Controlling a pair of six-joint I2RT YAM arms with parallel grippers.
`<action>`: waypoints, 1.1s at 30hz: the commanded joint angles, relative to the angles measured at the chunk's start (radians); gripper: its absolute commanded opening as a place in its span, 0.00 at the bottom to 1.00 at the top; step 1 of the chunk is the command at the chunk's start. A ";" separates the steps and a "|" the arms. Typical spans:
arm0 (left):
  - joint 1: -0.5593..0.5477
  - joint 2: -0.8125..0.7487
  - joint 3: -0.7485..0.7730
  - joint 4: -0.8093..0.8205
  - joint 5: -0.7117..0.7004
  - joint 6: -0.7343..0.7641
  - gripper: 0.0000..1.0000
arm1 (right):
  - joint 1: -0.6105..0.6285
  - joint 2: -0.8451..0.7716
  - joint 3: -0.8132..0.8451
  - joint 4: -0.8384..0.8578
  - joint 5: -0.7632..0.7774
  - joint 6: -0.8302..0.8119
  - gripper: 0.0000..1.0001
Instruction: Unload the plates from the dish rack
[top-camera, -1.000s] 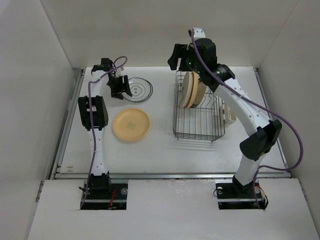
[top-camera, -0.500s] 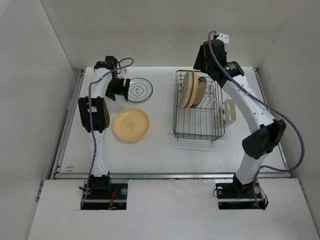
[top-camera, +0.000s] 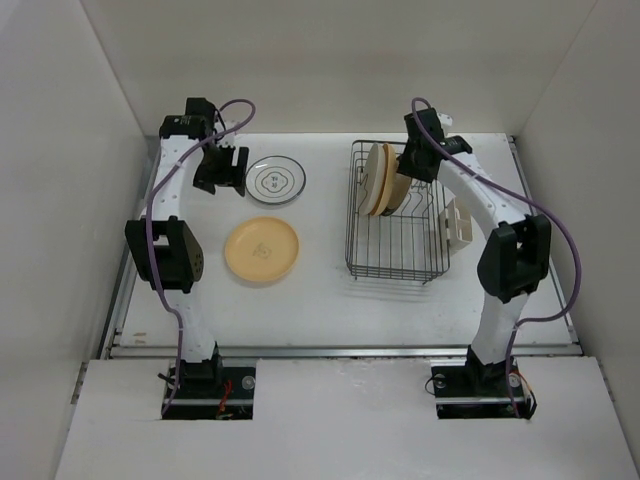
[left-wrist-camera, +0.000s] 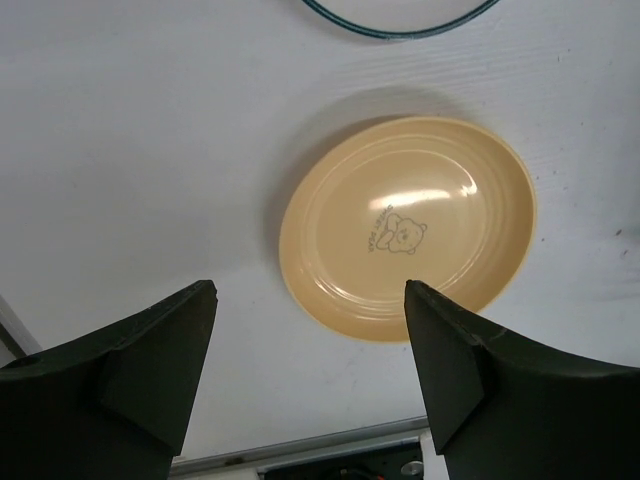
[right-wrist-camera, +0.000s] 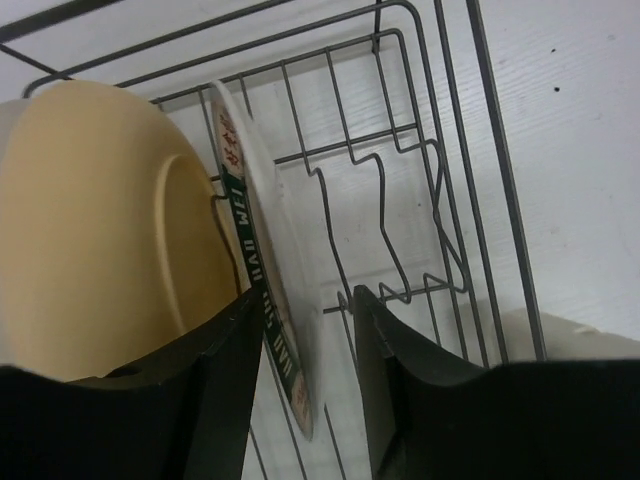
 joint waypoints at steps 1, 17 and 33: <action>0.002 -0.052 -0.019 -0.080 0.024 0.032 0.73 | -0.027 0.066 0.012 0.051 -0.080 0.003 0.46; -0.007 -0.126 -0.030 -0.110 0.035 0.051 0.75 | 0.049 -0.024 0.188 -0.080 0.323 -0.217 0.00; -0.007 -0.212 -0.063 -0.088 0.660 0.210 0.93 | 0.092 -0.278 0.149 0.294 -0.380 -0.261 0.00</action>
